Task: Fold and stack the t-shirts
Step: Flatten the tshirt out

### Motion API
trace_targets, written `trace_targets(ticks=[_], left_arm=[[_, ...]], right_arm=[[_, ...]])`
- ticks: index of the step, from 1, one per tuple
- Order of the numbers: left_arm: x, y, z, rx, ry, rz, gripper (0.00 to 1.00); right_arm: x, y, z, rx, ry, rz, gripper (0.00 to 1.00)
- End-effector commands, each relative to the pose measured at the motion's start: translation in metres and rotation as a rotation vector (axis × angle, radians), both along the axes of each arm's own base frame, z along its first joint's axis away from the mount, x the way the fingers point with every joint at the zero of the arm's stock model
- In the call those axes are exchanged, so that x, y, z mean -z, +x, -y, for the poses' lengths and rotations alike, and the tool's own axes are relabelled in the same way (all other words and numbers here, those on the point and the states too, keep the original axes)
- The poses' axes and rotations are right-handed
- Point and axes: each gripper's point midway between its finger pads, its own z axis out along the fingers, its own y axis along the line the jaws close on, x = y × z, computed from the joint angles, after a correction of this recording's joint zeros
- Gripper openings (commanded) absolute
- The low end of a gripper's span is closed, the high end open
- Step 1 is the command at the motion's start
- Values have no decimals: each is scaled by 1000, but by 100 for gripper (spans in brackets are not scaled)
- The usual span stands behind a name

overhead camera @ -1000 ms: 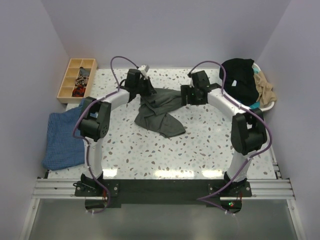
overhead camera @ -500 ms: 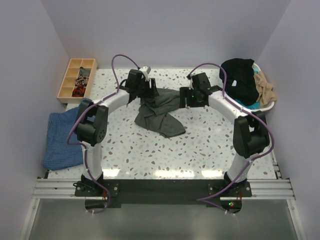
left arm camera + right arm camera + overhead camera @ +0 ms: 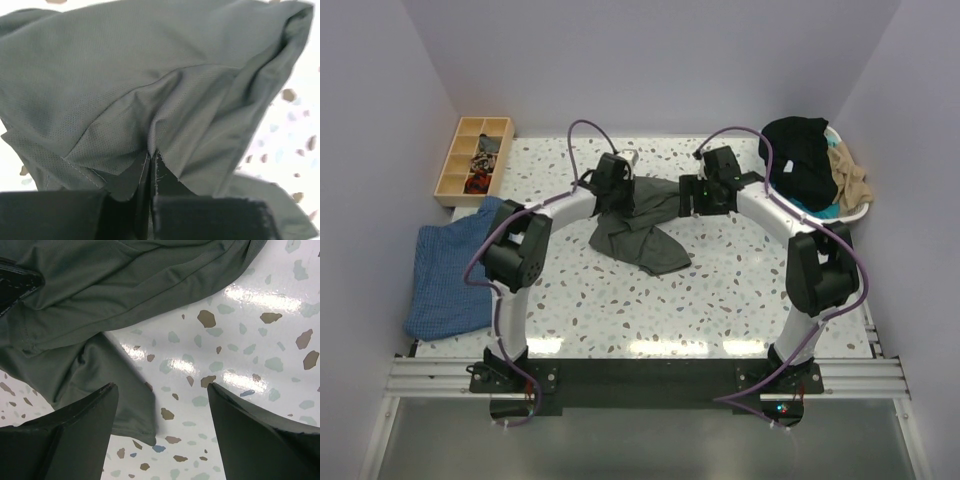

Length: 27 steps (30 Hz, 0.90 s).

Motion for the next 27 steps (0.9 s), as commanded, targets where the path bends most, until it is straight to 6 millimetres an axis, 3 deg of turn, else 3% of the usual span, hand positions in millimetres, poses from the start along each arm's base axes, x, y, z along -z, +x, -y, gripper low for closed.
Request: trace_targets(ticks=[1,2,3,5,6,7,8,9,12,18,20,24,27], left_arm=[[-45,26,3,-28,10,92,0],[-63,28,6,-14,-3,108,0],[-104,40,14,4,-33,179,0],[-164,32,20,59,-86,242,0],[-206,33,23,74,-119,318,0],[-247,24,19,81,-150,378,0],[-273,19,17,87,-169,422,0],[-317,8,12,92,-197,505,0],[-367,-12,-3,71,-219,587,0],[-398,-39,-18,59,-252,634,0],[-410,-52,-15,98,-277,651,0],[-461,-86,-26,130,-326,730,0],[-480,-106,-30,159,-356,753,0]], right_arm=[[-11,-5,-1,-13,9,33,75],[-10,-7,-1,-21,9,32,74],[-5,-11,1,-21,4,19,74],[-6,-19,2,-31,5,18,73],[-1,-27,2,-39,6,-1,72],[1,-33,1,-50,7,-13,72],[-5,-38,-1,-62,21,-3,72],[-2,-48,-7,-83,32,-18,72],[-8,-66,-24,-140,52,-18,72],[-19,-83,-50,-190,53,19,72],[-23,-79,-44,-149,35,49,72],[-41,-75,-40,-123,47,114,73],[-64,-74,-39,-113,69,175,73]])
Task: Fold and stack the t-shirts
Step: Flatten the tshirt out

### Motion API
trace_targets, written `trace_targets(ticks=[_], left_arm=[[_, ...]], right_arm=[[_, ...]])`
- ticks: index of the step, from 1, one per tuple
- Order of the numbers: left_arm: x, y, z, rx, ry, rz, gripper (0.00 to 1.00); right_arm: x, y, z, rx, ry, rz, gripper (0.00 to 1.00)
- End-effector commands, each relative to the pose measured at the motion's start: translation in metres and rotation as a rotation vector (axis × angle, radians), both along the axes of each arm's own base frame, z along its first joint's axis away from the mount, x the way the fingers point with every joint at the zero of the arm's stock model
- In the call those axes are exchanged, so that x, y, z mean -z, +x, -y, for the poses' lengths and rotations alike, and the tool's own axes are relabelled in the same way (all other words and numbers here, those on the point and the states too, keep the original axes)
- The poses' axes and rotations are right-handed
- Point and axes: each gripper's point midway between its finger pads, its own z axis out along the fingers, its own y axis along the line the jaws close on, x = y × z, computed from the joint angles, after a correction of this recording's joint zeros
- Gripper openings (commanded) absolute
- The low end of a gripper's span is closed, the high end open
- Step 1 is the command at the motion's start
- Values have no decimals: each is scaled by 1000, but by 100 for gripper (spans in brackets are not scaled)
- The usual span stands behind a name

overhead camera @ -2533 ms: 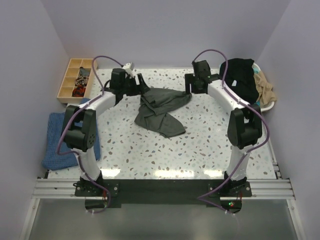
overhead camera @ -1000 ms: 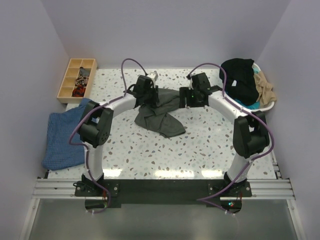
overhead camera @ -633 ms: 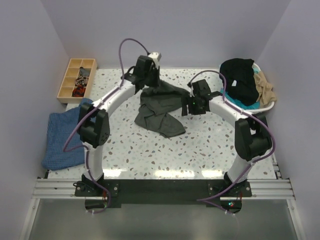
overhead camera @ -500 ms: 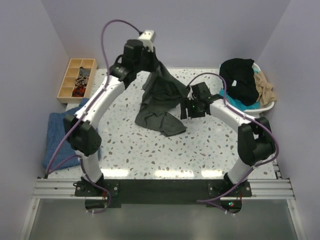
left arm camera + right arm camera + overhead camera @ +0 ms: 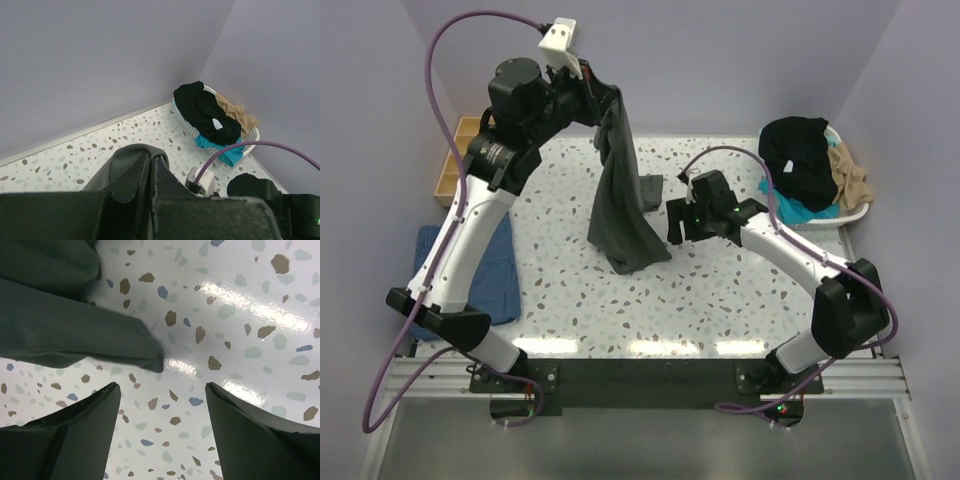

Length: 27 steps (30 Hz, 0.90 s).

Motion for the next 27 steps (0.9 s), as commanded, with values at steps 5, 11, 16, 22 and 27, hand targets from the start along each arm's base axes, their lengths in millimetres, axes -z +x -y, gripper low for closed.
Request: trace_targets(ticks=[5,11,16,22,27], left_arm=[[-49,-69,11,252,-27,93,0],[34,-78,80,569,0,-97,4],[145,-84,162,736,46,-304,0],[210,-76,213,669,178,-349,81],[187,-43,157,353,158,-253,100]], right_arm=[[-85,8,9,48,100,242,75],[-116,8,89,362,-122,373,78],[-167,-14,154,634,-197,524,80],[-199,-26,187,757,-262,610,83],[-183,-9,165,666,-266,569,84]])
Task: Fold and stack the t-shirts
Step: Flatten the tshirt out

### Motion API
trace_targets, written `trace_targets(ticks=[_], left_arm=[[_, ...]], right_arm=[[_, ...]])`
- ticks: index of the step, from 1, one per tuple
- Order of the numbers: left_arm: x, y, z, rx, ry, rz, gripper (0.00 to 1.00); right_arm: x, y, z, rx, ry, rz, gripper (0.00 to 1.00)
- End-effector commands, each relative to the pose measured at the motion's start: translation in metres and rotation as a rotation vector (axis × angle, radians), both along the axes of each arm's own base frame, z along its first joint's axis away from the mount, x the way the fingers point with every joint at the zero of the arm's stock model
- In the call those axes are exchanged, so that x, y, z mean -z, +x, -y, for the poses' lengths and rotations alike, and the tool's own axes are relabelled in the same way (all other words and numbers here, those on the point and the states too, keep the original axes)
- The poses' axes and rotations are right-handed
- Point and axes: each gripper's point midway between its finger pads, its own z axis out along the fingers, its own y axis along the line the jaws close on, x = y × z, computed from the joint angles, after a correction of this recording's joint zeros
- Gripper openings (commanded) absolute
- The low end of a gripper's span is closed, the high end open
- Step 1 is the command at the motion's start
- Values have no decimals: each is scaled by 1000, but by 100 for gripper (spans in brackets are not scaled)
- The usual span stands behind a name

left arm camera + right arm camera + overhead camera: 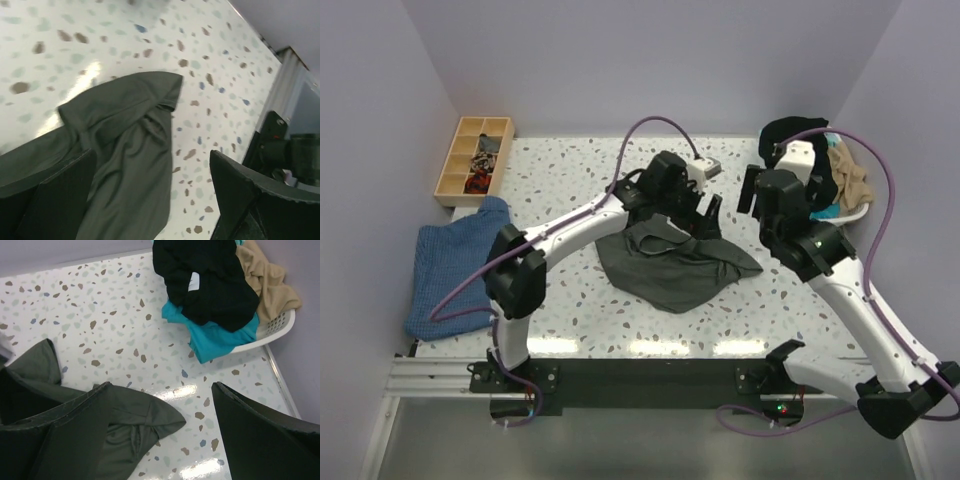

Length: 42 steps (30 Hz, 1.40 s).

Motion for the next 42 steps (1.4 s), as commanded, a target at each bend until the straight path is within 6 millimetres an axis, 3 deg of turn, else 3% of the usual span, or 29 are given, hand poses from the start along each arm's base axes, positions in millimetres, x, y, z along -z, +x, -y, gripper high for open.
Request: trace_targets(ticks=[1,2,3,4,5,6,7,10,11,12,14,19,20,25,29,35,42], left_arm=[[-119,67,-79,-414,-126,340,100],[-97,72,-99,-478,-86,317,100],[-119,73,-119,-555,-142,327,100],[-117,90,-151,-668,-128,334,100],[-98,92,-170,-724,-91,315,100],[-105,91,-187,-768,-92,343,100],[-99,98,-207,-840,-49,368,100],[-66,99,-237,-930,97,365,100],[-50,97,-242,-953,129,338,100],[-37,95,-246,-970,161,315,100],[-9,91,-252,-998,187,262,100],[32,88,-264,-1053,210,189,100],[41,86,-268,-1072,218,162,100],[60,91,-294,-1150,227,109,100],[66,96,-307,-1183,230,93,100],[75,99,-311,-1178,233,73,100],[83,101,-308,-1157,232,56,100]], right_arm=[[16,16,-12,-26,-35,-54,84],[28,23,-20,-47,-42,-90,84],[38,27,-29,-82,-38,-120,84],[46,33,-47,-165,-17,-143,84],[65,42,-59,-196,-21,-196,83],[73,46,-68,-226,-17,-218,84],[83,49,-83,-301,-4,-256,83],[118,60,-122,-465,24,-358,82],[120,64,-132,-506,38,-366,81],[135,67,-143,-543,45,-409,81],[136,68,-165,-653,82,-436,80],[157,66,-200,-795,133,-516,79],[153,66,-207,-822,146,-517,79],[160,51,-244,-917,277,-565,78],[179,40,-266,-952,347,-625,76],[204,31,-280,-937,366,-669,72],[229,39,-282,-883,351,-688,69]])
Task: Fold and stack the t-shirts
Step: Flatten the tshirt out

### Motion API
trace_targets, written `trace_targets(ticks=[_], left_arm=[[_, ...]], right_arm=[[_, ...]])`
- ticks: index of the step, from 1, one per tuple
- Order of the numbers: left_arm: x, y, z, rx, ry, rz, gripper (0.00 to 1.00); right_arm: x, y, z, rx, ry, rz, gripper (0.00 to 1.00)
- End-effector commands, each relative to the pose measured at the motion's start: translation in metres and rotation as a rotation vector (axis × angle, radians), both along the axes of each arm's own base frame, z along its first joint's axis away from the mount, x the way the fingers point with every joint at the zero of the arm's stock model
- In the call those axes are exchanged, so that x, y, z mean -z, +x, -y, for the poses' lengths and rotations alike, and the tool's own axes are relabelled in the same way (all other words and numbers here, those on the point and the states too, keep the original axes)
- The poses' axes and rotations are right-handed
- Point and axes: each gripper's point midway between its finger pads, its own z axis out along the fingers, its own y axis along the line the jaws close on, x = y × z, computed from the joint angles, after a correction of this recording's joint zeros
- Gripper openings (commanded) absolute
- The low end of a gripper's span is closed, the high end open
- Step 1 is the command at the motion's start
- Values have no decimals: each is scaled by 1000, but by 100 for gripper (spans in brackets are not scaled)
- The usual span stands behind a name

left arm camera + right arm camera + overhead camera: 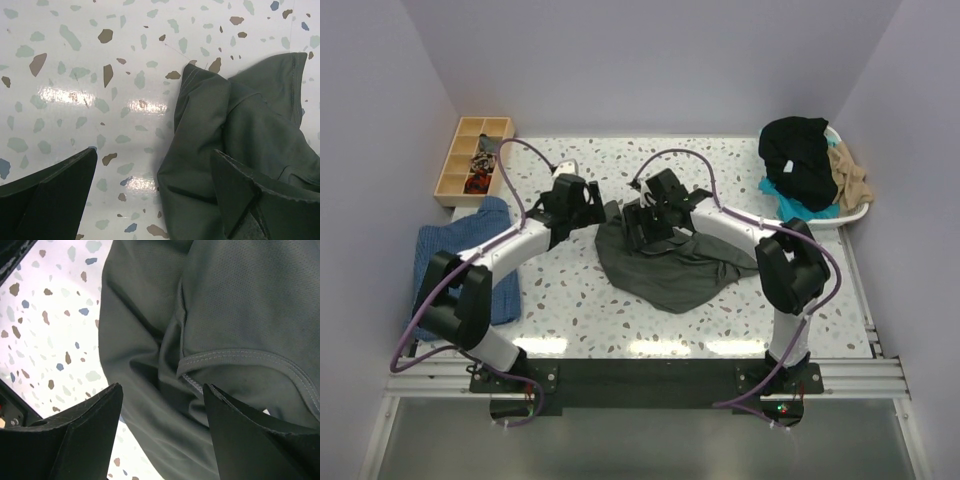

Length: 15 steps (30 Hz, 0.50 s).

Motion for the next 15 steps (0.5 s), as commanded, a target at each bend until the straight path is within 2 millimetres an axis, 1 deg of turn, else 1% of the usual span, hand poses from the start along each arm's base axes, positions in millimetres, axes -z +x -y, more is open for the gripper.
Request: trace_targets(ticks=[1,3,6,7,9,10,11,13,14,15], left_arm=[[-3,10,4,-2,-38,36,100],[-1,10,4,1,-35,31,100],[1,10,4,6,-36,27,100],[3,10,5,9,-37,23,100],[4,10,7,16,-43,20,100],[6,11,9,25,-52,15,100],[7,11,11,30,-58,18,100],[11,12,14,43,-68,7,100],[11,13,15,45,-70,6,100],[11,14,17,50,-72,7,100]], right_arm=[[2,13,-7,42,23,21,68],[6,17,-8,53,19,24,67],[11,21,-10,56,11,27,61],[13,24,-10,61,7,30,56],[13,29,-11,59,1,53,48],[10,32,-11,62,-2,68,35],[6,36,-10,69,-5,86,26],[-6,42,-4,72,-29,144,14],[-25,44,0,76,-29,186,5],[-36,45,6,72,-43,224,1]])
